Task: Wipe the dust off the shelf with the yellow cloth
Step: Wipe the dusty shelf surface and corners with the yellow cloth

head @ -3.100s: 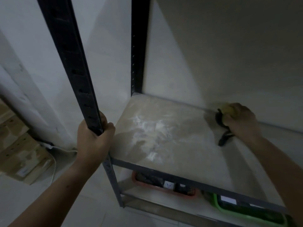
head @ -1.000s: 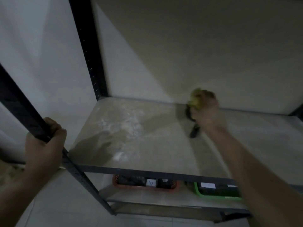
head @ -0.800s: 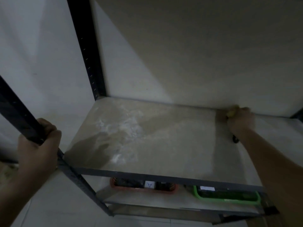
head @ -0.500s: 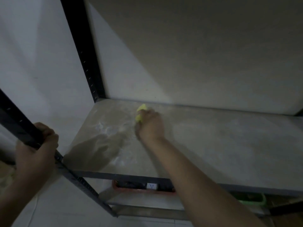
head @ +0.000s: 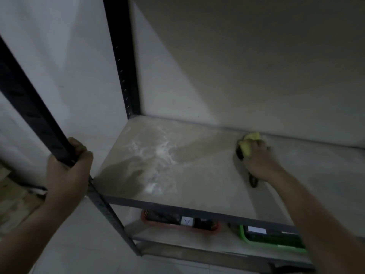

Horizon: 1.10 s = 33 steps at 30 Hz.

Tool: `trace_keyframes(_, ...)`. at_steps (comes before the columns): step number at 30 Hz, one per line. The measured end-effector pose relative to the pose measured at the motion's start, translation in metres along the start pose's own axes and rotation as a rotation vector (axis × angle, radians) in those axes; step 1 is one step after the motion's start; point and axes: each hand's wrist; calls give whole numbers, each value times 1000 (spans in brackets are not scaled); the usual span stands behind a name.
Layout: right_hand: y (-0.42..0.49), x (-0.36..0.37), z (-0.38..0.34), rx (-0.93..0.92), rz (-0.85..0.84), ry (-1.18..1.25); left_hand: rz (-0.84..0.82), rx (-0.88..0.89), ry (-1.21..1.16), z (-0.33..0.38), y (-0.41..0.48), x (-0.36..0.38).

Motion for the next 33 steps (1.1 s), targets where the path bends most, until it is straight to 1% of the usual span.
trace_keyframes(2, -32, 4, -53, -72, 5, 54, -14, -24, -33, 10, -3, 3)
trace_keyframes(4, -63, 7, -110, -161, -17, 199, -18, -27, -49, 17, -4, 2)
trace_keyframes(5, -77, 5, -136, -234, -37, 272, -24, -32, -53, 17, -3, 2)
trace_keyframes(7, -93, 3, -168, -392, -75, 333, -51, -28, -50, 17, -2, 1)
trace_keyframes(9, -84, -7, -174, -464, -108, 410, -54, -16, -39, 18, -2, -1)
trace_keyframes(10, -75, -14, -167, -467, -102, 452, -47, -11, -37, 19, -2, -1)
trace_keyframes(11, -67, -22, -155, -446, -54, 466, -41, -14, -40, 21, -3, -1)
trace_keyframes(13, -58, -33, -120, -339, 99, 382, -22, -38, -62, 25, -6, 0)
trace_keyframes(14, -58, -35, -101, -270, 150, 314, -20, -47, -75, 27, -7, 1)
trace_keyframes(15, -61, -36, -85, -202, 128, 250, -26, -59, -87, 28, -8, 1)
trace_keyframes(16, -67, -36, -72, -150, 39, 204, -31, -65, -99, 29, -8, 1)
trace_keyframes(17, -75, -37, -63, -122, -84, 175, -36, -75, -105, 30, -7, 1)
trace_keyframes(19, -87, -41, -57, -144, -286, 201, -33, -79, -107, 30, -7, 0)
trace_keyframes(21, -97, -44, -72, -254, -388, 312, -28, -73, -108, 29, -6, 0)
trace_keyframes(22, -104, -41, -87, -330, -382, 349, -28, -72, -107, 29, -6, 0)
trace_keyframes(23, -113, -36, -105, -375, -335, 369, -28, -76, -105, 29, -6, 0)
trace_keyframes(26, -137, -13, -176, -360, -112, 490, -24, -78, -104, 28, -5, 1)
trace_keyframes(27, -142, -8, -201, -369, -84, 517, -25, -76, -106, 28, -5, 1)
trace_keyframes(29, -140, -6, -236, -403, -110, 545, -35, -69, -107, 26, -4, 1)
trace_keyframes(31, -125, -13, -244, -441, -162, 630, -44, -54, -93, 23, -3, 1)
trace_keyframes(33, -109, -22, -222, -450, -168, 733, -43, -30, -89, 21, -3, 1)
Point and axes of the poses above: each hand's wrist, its own y-axis towards the middle knuckle, its own x-axis out of the palm, z = x × y, and after that the axes turned 13 degrees about z, right-handed
